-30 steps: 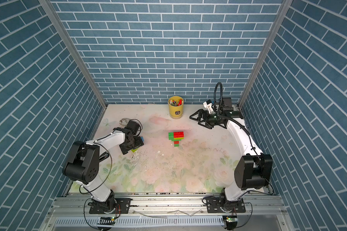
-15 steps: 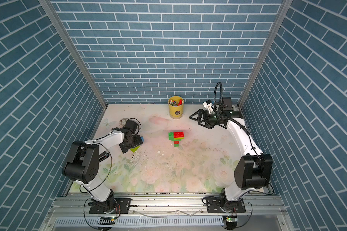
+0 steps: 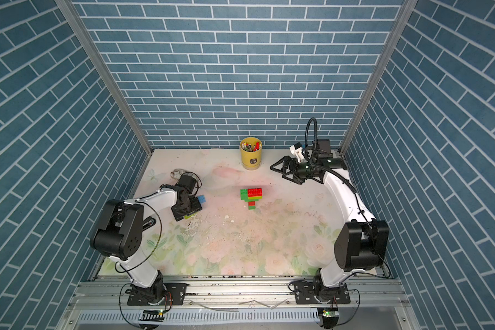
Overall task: Assemble a spoon with lego
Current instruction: Move the lego brick at the center of the board.
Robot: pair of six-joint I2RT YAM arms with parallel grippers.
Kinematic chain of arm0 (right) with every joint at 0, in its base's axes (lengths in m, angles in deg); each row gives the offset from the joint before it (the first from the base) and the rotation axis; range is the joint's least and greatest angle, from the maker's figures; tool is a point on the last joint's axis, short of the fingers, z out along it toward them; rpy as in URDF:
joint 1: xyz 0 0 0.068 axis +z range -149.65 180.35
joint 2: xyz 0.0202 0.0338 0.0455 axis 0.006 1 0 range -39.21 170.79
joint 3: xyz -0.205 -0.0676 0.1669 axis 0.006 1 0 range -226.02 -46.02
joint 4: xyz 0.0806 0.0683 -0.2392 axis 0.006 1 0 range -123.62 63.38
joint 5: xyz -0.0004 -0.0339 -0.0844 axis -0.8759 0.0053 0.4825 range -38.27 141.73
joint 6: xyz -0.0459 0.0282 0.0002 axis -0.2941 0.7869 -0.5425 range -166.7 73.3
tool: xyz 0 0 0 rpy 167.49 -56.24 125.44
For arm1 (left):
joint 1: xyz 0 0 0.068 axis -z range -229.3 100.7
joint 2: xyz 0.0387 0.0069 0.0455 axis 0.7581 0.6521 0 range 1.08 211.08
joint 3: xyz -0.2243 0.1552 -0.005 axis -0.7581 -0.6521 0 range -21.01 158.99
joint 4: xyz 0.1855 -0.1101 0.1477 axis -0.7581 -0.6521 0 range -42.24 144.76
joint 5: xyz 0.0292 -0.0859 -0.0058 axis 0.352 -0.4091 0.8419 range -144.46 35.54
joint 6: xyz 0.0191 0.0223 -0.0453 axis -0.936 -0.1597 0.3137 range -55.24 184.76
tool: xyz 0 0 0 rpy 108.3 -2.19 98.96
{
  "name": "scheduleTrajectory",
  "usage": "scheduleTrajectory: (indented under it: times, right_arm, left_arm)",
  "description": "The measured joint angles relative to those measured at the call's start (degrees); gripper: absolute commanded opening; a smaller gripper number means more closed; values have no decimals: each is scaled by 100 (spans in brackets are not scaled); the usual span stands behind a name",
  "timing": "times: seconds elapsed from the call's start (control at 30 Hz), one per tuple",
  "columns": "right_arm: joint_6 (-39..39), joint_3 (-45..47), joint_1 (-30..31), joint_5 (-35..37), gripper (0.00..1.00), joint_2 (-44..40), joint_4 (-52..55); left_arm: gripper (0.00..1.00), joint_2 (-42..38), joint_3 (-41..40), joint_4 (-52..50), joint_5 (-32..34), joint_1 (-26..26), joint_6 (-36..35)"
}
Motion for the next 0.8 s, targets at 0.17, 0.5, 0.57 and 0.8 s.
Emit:
scheduleTrajectory:
  times: [0.17,0.5,0.57,0.8]
  right_arm:
    - [-22,0,0,13,97,0,24]
    - [-774,0,0,966,96,-76,413]
    - [-929,2,9,1233,96,-170,457]
    - [-1526,39,369,2114,96,-444,509]
  left_arm:
    - [61,-26,-28,11,-22,68,-258]
    - [67,-326,-282,-96,-214,1425,-1003]
    - [69,-385,-437,-68,-254,1814,-1023]
    - [85,-435,-490,83,-240,2293,-994]
